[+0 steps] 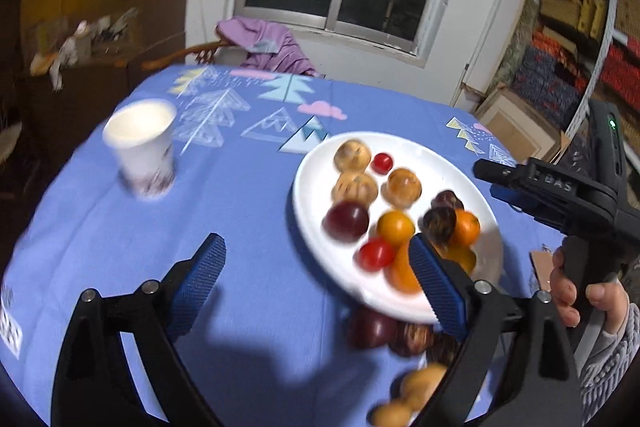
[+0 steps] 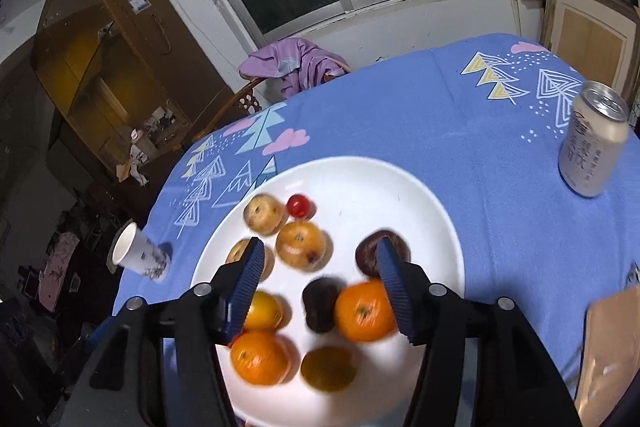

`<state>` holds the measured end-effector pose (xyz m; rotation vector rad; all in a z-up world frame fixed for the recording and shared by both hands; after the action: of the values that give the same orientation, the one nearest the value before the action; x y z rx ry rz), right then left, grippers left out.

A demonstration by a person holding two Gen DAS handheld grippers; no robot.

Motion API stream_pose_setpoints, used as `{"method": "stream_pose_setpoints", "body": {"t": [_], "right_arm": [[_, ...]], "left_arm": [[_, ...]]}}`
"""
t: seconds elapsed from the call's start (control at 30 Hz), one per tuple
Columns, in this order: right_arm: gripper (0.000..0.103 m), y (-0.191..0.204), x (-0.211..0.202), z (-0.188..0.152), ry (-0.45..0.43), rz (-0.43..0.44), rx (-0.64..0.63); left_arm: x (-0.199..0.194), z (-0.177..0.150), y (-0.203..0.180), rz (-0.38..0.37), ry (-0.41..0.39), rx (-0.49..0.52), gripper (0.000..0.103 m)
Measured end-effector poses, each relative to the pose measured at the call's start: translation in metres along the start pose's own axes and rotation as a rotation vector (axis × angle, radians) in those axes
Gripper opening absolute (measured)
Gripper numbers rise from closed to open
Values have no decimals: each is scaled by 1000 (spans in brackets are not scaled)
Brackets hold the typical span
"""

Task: Organize fruits
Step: 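Move the left tool to a red tomato while the right tool approaches another red tomato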

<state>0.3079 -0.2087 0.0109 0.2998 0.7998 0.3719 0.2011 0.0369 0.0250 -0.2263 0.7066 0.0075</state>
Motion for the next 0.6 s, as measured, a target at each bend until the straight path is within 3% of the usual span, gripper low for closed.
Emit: {"method": "stream_pose_setpoints", "body": {"t": [0.13,0.2,0.43,0.6], "right_arm": [[73,3,-36,-44,-35,-21,-21],[73,-1,-54,-69,-54,-30,-24],[73,-17,-98,-131,-98,-54,-23],[73,-26,-102,-141,-91,-40,22]], "left_arm": [[-18,-32,12,-46,12,-45,91],[-24,-48,10,-65,26,-33,91],[-53,-105,-30,-59,27,190,95],[-73,-135,-59,-99,12,349,95]]}}
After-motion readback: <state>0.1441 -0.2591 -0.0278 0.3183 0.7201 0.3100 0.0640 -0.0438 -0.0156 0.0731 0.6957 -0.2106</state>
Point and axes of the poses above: each gripper's, at about its wrist camera, not at the fingertips, and x roughly the way its jaws point, y to its left, z to its top, the point moved 3 cm from there along x, roughly the way its jaws point, and after that the axes turned 1 degree about x, right-handed, at the moved point
